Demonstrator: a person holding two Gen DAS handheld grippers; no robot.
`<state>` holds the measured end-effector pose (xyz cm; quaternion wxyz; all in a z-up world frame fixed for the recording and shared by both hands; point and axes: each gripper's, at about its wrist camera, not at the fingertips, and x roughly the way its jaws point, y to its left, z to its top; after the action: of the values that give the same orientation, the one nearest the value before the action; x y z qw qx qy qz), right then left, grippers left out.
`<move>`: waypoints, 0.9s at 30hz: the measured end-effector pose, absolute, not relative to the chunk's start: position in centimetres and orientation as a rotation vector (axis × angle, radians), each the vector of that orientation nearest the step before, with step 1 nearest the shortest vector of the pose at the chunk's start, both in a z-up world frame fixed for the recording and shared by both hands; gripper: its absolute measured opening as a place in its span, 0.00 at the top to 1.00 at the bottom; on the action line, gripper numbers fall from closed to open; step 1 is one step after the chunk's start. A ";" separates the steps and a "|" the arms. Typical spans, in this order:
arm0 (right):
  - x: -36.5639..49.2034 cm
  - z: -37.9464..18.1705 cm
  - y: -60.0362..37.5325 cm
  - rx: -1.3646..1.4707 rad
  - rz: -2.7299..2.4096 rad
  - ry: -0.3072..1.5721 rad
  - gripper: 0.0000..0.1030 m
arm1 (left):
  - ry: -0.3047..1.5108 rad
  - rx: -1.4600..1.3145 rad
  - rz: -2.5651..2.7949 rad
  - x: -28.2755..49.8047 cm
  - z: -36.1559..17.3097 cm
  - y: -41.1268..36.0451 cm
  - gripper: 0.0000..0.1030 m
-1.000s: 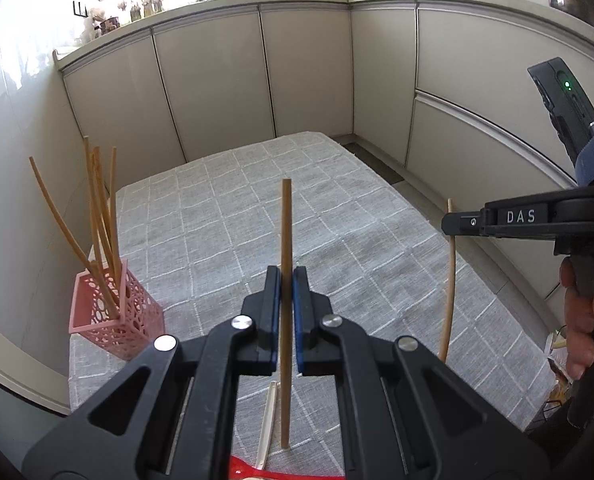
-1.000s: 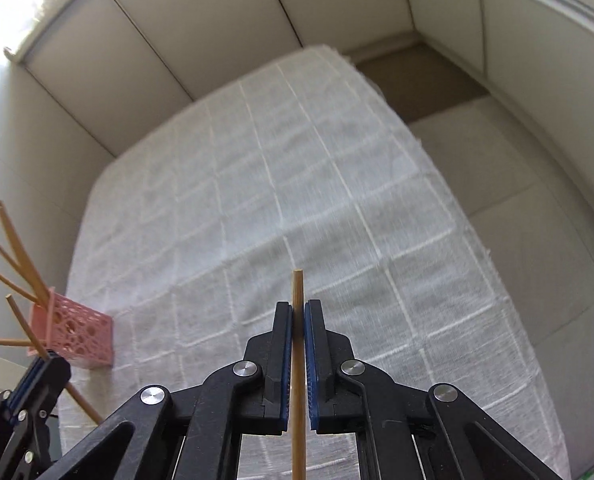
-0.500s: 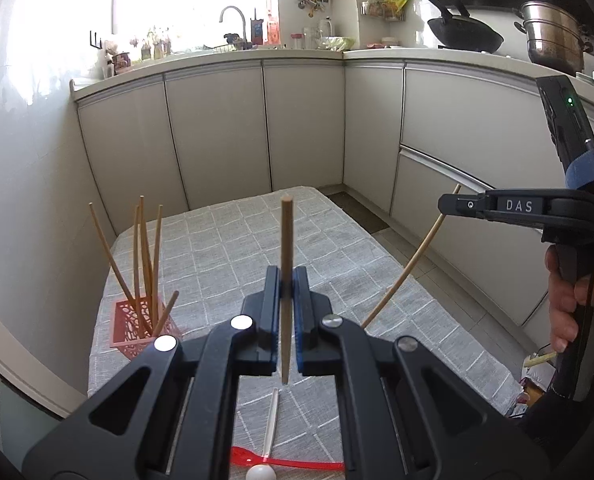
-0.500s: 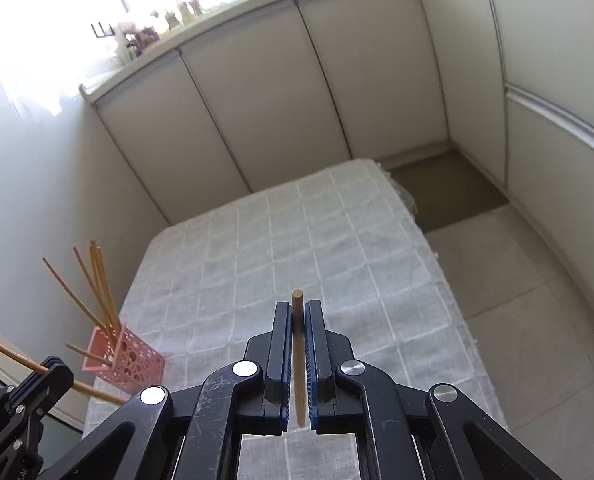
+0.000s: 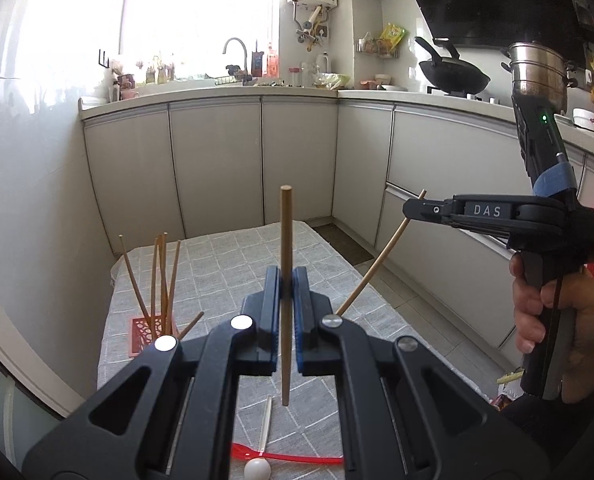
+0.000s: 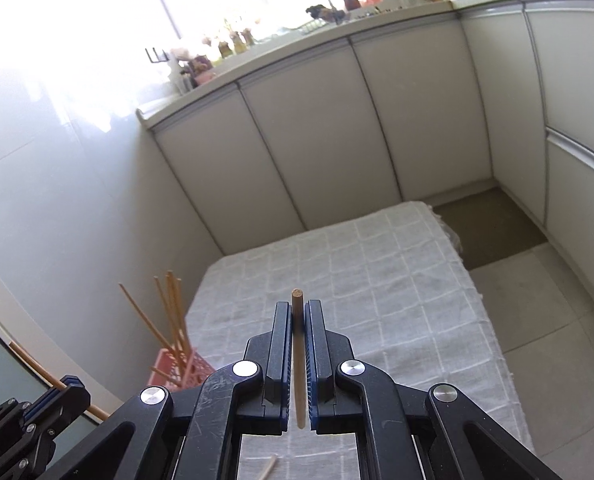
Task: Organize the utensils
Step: 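Carry both chopsticks over the pink basket and lower them in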
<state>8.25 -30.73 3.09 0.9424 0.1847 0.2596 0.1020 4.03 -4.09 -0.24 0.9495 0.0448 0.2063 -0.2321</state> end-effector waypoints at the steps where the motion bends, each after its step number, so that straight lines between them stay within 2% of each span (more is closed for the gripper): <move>1: 8.1 3.4 -30.5 0.378 0.215 0.522 0.96 | 0.408 0.082 -0.470 3.9 0.2 -3.6 0.93; 18: 10.8 7.7 -23.4 0.352 0.353 0.475 0.96 | 0.282 -0.099 -0.259 7.0 4.3 5.3 0.93; 27: 14.5 9.1 -20.1 0.325 0.409 0.458 0.96 | 0.327 -0.064 -0.138 12.8 0.8 6.2 0.93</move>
<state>14.52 -20.07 9.14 0.9403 0.1594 0.2245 0.2002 12.82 6.20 0.77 0.9838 -0.0316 0.1625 -0.0687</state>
